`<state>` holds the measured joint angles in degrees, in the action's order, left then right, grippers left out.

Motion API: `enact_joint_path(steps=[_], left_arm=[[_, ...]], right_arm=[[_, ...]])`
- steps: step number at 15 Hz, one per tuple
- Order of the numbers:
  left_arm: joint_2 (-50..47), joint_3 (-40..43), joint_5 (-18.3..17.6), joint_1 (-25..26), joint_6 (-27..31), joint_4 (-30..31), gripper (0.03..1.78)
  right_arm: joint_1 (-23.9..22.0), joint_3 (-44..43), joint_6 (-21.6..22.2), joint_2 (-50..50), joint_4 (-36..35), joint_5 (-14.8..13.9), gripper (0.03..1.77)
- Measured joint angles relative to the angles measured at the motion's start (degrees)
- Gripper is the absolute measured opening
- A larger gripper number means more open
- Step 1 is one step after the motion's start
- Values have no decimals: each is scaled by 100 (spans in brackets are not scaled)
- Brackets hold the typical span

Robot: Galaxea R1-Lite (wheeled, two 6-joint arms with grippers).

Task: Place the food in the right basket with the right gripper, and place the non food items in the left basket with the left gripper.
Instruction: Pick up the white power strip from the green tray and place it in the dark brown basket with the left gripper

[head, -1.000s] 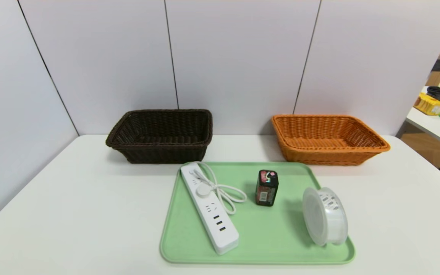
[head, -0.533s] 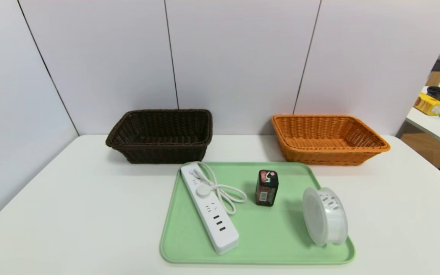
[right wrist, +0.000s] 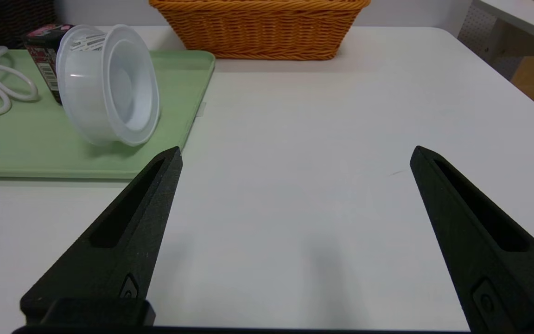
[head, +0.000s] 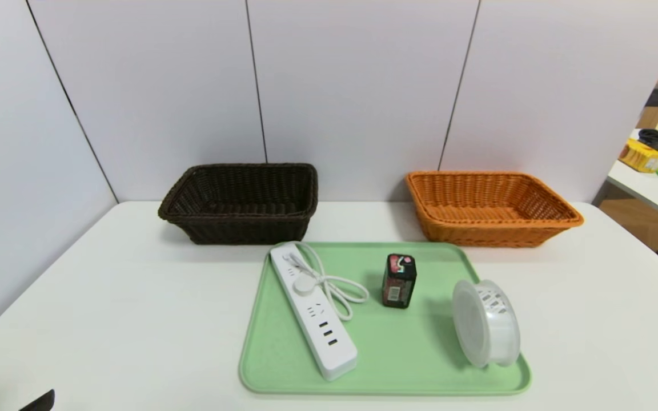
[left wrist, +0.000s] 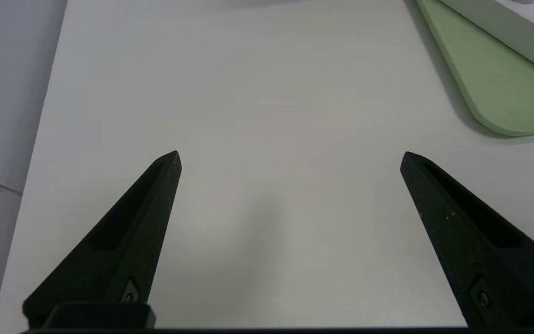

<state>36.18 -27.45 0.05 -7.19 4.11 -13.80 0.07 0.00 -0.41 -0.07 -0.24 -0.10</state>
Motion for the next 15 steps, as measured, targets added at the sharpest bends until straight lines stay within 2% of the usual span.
enact_joint_path(steps=[5, 7, 9, 11, 15], left_arm=[[2120, -1849, 2, -1163, 2, -869, 169], [2809, -2411, 6, -1645, -34, -1263, 169], [3401, -2861, 20, -2070, -146, -1409, 169], [3934, -3261, 30, -2503, -484, -1525, 169], [5009, -4178, 184, -3366, -1719, -1637, 169]], right_arm=[[0, 0, 0, 0, 2, 0, 170], [0, 0, 0, 0, 2, 2, 170], [0, 0, 1, 0, 0, 0, 170], [0, 0, 1, 0, 2, 2, 170], [0, 0, 0, 0, 2, 2, 170]])
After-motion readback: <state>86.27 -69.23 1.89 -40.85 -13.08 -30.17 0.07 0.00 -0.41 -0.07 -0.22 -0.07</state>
